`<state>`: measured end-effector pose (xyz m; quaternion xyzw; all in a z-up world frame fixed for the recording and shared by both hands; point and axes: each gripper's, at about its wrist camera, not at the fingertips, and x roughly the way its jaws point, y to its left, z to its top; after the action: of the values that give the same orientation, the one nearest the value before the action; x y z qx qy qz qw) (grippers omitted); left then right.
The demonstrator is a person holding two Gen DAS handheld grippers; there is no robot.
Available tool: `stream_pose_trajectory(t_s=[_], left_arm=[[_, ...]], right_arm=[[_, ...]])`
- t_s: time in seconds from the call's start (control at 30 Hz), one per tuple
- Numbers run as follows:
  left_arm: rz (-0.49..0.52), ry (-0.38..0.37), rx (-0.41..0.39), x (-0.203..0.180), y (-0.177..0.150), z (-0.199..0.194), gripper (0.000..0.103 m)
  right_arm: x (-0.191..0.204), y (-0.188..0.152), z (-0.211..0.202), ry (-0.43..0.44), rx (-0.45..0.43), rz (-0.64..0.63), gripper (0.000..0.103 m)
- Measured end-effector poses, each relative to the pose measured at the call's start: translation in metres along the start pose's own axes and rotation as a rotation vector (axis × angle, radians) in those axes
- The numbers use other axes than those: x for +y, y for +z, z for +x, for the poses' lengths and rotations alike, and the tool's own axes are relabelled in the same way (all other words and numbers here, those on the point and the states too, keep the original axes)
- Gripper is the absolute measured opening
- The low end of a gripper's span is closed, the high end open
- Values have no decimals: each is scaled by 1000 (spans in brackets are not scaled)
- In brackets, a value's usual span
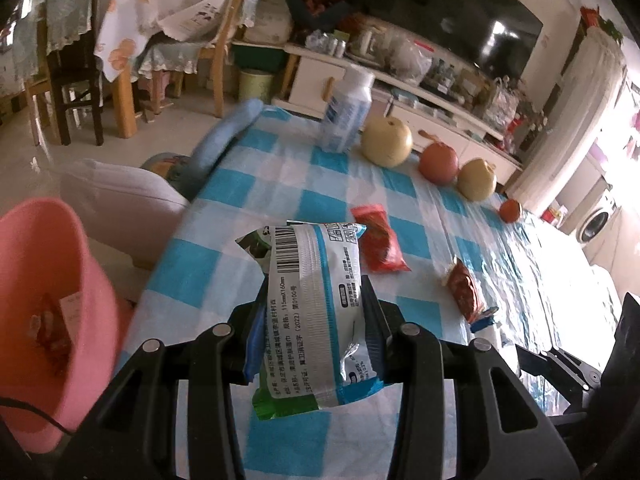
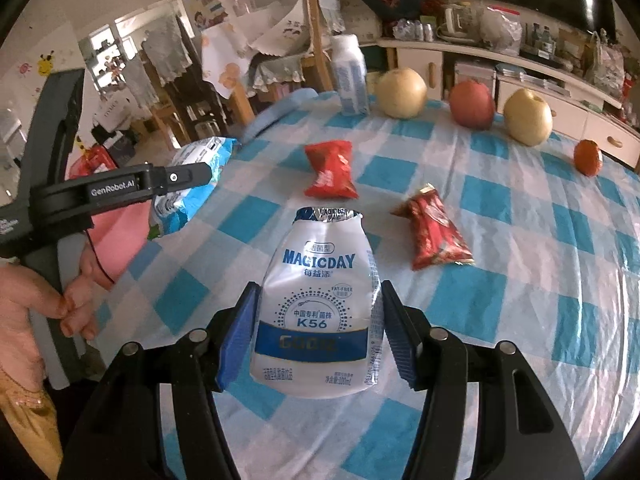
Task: Collect trash
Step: 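Lift and carry both packages over the pink bucket with both tools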
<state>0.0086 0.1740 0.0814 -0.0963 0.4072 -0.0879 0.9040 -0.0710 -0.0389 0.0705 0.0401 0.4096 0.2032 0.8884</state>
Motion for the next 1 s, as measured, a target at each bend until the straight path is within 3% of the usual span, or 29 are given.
stream_pose_trajectory(t_s=[0.5, 0.6, 0.77, 0.83, 1.0], left_arm=[[-143, 64, -129, 83, 7, -53, 40], [-168, 75, -119, 97, 5, -54, 40], [-160, 26, -103, 105, 2, -60, 40], [-131, 2, -70, 98, -1, -57, 48], [-50, 8, -22, 71, -12, -52, 55]], right_arm=[[64, 15, 4, 98, -13, -48, 61], [75, 14, 12, 94, 0, -62, 61], [86, 9, 23, 84, 21, -77, 61], [87, 7, 26, 80, 25, -84, 61], [87, 4, 30, 71, 25, -99, 61]])
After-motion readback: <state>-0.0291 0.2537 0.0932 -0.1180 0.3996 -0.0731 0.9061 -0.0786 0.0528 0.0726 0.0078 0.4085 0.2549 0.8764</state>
